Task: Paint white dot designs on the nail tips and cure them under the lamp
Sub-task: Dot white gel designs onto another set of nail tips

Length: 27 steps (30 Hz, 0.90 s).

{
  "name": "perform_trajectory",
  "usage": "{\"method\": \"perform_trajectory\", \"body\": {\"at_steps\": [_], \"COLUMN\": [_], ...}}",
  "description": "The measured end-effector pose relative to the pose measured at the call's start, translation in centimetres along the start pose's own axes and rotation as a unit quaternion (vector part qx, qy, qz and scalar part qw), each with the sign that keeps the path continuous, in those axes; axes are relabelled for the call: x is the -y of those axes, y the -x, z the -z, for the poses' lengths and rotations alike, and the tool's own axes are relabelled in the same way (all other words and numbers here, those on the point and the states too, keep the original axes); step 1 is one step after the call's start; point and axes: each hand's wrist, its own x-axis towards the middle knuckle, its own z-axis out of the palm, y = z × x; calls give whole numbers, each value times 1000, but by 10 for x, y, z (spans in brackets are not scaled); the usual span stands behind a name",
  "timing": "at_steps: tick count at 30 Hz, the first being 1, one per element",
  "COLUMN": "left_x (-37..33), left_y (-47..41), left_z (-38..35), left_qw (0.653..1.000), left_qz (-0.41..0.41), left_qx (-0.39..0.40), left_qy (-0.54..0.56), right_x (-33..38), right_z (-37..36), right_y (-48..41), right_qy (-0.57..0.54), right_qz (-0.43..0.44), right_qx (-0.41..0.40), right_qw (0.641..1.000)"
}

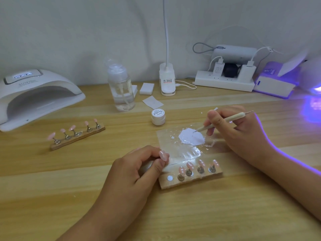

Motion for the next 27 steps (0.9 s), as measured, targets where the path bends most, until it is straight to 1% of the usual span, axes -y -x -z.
{"method": "perform_trajectory", "body": {"at_steps": [4,7,12,15,16,17,18,19,20,21,22,23,24,25,27], "left_x": [-4,-9,-16,-18,-19,-19,-20,-20,-21,-21,-22,-22,-23,-24,-25], "left_y": [1,2,2,2,2,3,2,2,3,3,3,3,3,3,2], "left_z": [0,-1,-2,-1,-1,-1,0,0,0,0,0,0,0,-1,-1], "left_qw": [999,999,994,990,990,989,988,988,988,988,988,987,987,987,987], "left_qz": [-24,-47,-111,-135,-137,-141,-145,-147,-147,-147,-148,-151,-153,-155,-155], "left_qx": [-27,-26,-9,-6,-5,-4,-3,-2,0,3,6,10,11,12,10], "left_qy": [-10,-2,14,31,40,45,46,44,43,43,44,45,44,44,48], "right_x": [11,33,77,101,104,103,97,89,78,76,82,90,95,105,111], "right_z": [4,0,-17,-22,-24,-28,-31,-37,-39,-40,-40,-40,-38,-34,-32], "right_y": [0,0,12,27,27,26,24,25,29,27,25,27,32,39,41], "right_qy": [-30,-73,-211,-251,-240,-229,-229,-217,-218,-230,-221,-230,-216,-224,-244], "right_qz": [-13,-20,-32,-21,-20,-36,-76,-147,-212,-274,-237,-159,-81,-48,-18], "right_qx": [-62,-79,-17,9,15,30,37,44,62,38,21,-15,-35,-41,-36], "right_qw": [998,994,977,968,970,972,970,964,951,933,946,960,972,973,969]}}
